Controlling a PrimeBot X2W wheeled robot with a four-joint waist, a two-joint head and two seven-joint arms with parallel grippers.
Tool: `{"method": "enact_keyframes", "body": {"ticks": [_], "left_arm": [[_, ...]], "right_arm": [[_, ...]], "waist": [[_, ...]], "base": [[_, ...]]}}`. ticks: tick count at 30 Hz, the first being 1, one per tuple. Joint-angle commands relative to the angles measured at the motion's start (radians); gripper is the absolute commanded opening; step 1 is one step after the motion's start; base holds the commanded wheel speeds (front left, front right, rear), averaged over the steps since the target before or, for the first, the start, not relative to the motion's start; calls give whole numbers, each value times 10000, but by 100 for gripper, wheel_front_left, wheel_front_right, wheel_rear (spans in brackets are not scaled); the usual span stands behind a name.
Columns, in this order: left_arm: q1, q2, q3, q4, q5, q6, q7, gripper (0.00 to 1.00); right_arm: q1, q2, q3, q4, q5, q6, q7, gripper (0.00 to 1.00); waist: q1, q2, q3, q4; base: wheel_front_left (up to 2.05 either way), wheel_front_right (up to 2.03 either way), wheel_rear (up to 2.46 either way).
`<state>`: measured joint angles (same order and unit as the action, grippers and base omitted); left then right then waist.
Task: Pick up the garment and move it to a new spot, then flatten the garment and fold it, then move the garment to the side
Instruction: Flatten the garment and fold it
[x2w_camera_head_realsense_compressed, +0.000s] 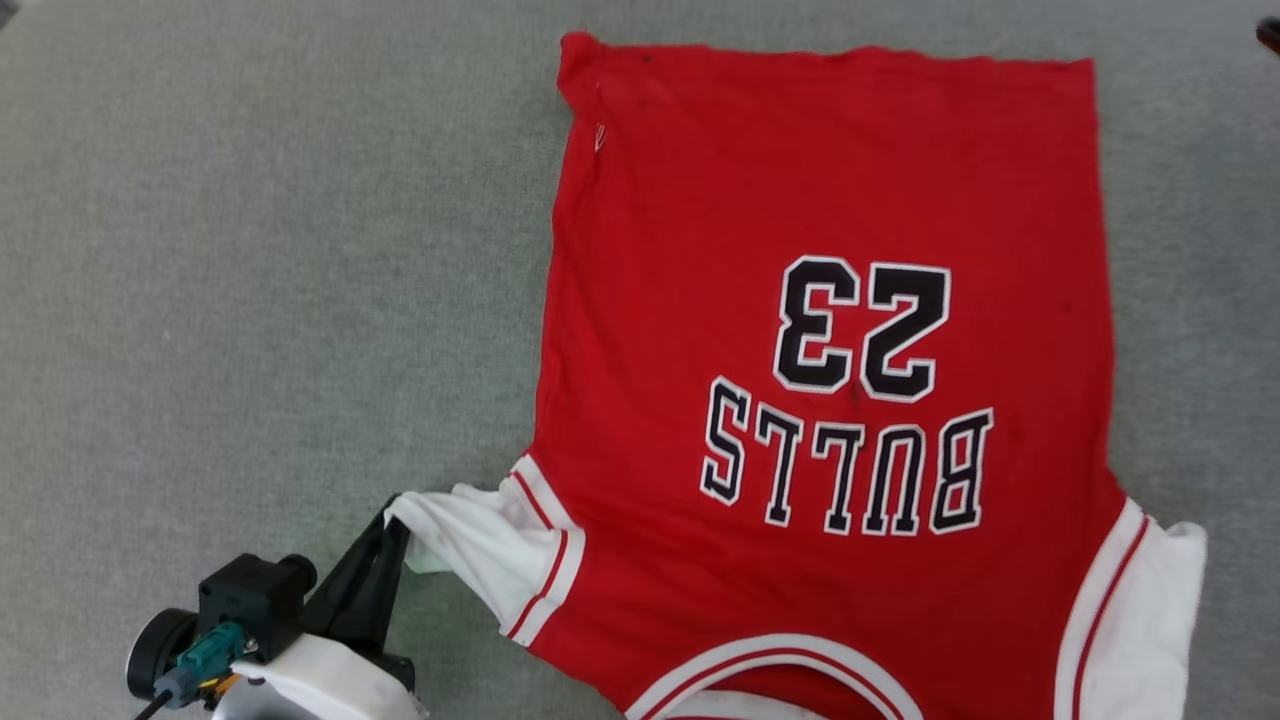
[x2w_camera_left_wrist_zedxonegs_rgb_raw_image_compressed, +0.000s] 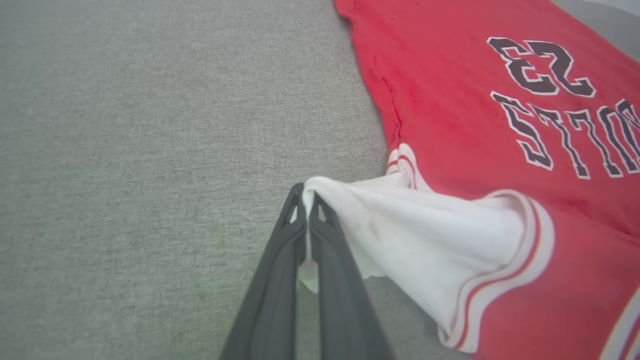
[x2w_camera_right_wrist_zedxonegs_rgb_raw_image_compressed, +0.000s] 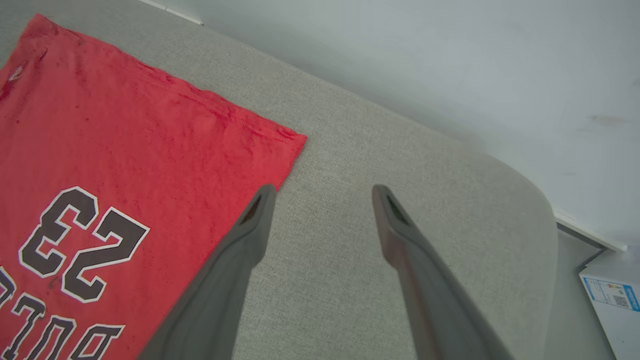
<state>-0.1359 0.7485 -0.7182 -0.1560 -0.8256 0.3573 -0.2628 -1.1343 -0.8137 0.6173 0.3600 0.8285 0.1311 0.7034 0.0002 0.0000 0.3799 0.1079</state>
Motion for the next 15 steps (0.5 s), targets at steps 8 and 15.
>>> {"method": "enact_keyframes", "body": {"ticks": [8, 15], "left_arm": [[-653, -511, 305, -64, 666, -414, -26, 0], [-1023, -849, 349, 149, 1005, -697, -23, 0]], "right_arm": [[-1975, 713, -207, 1704, -426, -6, 3277, 100], [-2598, 1442, -719, 2539, -1225, -6, 4404, 100]], "waist": [[-2, 0, 1768, 962], [-2, 0, 2567, 1276]], "base": [[0, 0, 0], [0, 0, 0]]}}
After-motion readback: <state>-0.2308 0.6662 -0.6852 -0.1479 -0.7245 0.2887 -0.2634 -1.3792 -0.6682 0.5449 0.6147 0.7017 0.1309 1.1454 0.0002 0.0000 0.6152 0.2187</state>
